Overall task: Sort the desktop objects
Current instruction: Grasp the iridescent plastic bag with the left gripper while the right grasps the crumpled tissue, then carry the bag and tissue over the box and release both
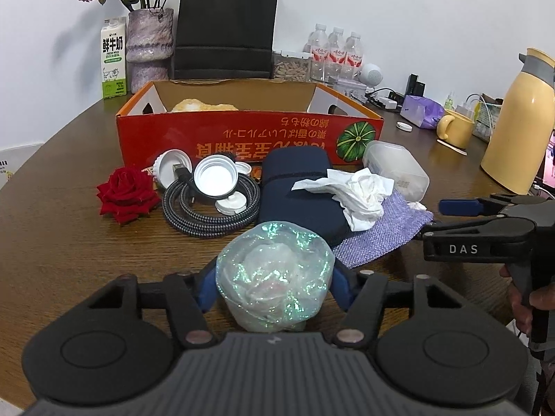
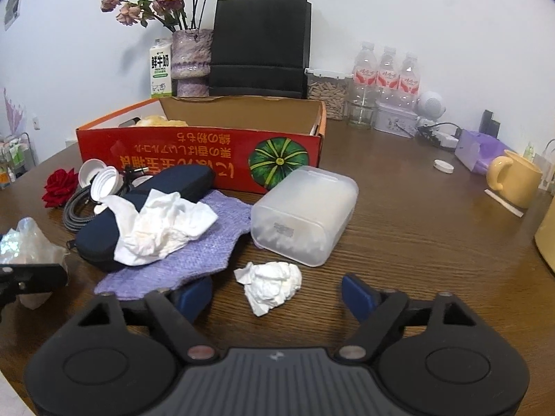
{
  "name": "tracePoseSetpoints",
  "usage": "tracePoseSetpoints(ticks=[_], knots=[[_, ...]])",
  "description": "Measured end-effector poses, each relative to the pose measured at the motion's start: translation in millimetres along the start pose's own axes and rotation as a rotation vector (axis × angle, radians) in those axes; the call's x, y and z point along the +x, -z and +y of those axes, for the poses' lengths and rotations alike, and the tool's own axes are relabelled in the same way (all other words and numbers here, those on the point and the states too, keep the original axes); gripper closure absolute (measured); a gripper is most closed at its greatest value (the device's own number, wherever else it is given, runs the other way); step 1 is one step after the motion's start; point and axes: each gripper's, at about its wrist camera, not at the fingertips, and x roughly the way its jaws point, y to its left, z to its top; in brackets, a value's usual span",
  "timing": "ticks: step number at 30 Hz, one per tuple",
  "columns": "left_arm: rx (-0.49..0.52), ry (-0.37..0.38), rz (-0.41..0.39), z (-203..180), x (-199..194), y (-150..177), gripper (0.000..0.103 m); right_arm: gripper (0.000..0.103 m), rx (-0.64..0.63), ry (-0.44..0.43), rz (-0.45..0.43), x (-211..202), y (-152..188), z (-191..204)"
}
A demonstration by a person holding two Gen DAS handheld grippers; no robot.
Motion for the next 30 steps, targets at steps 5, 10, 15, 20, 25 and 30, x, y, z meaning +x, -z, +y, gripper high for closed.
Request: tracePoseSetpoints(ticks=[5,10,15,20,25,30], knots=[[-0.001,0.000,-0.009,0.8,-2.5,0.8,0.049,0.081,0.008,-0.037,-0.018,-4.5,4.0,0.3],[0.000,-0.001,-0.014,1.0,-4.0,1.1,0.052,0.082,-0.010,-0.041,-0.045,-14.1,9.4,3.3],[0.006,-0.001,-0.026,1.6,-8.4,-0.6,0.054,0.082,-0.014,-0.036,-0.068,-24.6,12.2,3.3],[0.015,-0.001,-0.050,1.7,-15.2,-4.7,0.054,0.082,-0.006,-0.032,-0.095,-34.7,9.0,0.0],[0.026,-0.003,-0.073,-0.6,-19.1,-10.2,0.055,0.082,-0.010,-0.031,-0.127,-43.4,0.7,0.3],[0.036,-0.002,-0.102,-0.7,-22.9,-19.0,0.055,0.082,-0.015,-0.029,-0.161,-49.4,-11.5,0.6]])
